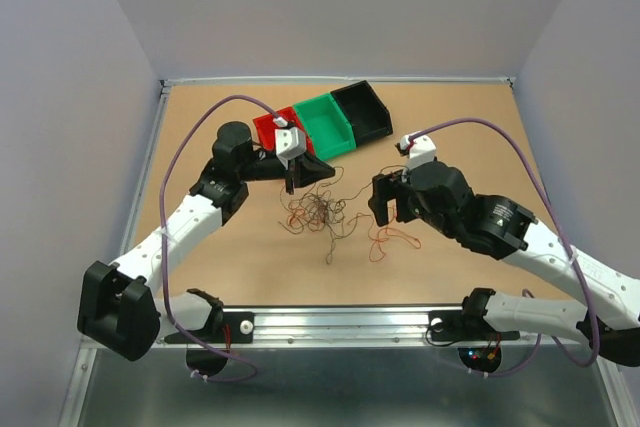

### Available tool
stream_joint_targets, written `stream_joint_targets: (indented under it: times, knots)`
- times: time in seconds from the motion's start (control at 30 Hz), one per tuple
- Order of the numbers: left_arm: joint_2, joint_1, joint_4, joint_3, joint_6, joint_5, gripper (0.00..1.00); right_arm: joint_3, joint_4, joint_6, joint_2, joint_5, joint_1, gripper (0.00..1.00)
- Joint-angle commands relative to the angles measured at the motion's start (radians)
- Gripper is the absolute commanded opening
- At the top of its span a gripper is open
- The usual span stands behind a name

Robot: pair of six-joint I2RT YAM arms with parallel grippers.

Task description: Untangle the cables

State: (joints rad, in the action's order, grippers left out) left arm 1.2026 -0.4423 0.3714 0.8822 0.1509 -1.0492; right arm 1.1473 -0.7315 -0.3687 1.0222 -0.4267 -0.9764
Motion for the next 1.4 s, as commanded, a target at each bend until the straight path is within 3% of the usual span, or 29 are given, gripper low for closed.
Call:
stream_joint_targets:
  times: [0.0,0.2,0.6,1.1,1.23,1.3,1.37]
  knots:
    - [-0.031,-0.039,0.061,-0.02,0.085,-0.017,0.14,-0.003,0.08,0.031,-0.034,0.028,0.001,0.9]
    - [-0.017,-0.102,0.061,-0.031,0.119,0.009,0.27,0.002,0.106,0.037,-0.014,0.049,0.001,0.88]
    - [0.087,-0.21,0.127,-0.046,0.131,0.087,0.28,-0.031,0.231,0.042,-0.066,0.106,0.001,0.68]
    - [-0.003,-0.242,0.219,-0.132,0.124,0.09,0.35,-0.041,0.253,0.045,-0.048,0.112,0.001,0.64]
    - [-0.031,-0.242,0.221,-0.138,0.119,0.146,0.35,-0.049,0.253,0.043,-0.053,0.103,0.001,0.64]
    - [-0.052,-0.242,0.221,-0.147,0.125,0.144,0.4,-0.054,0.256,0.042,-0.054,0.095,0.001,0.64]
    - [-0.063,-0.242,0.221,-0.163,0.127,0.117,0.52,-0.054,0.257,0.042,-0.054,0.091,0.002,0.64]
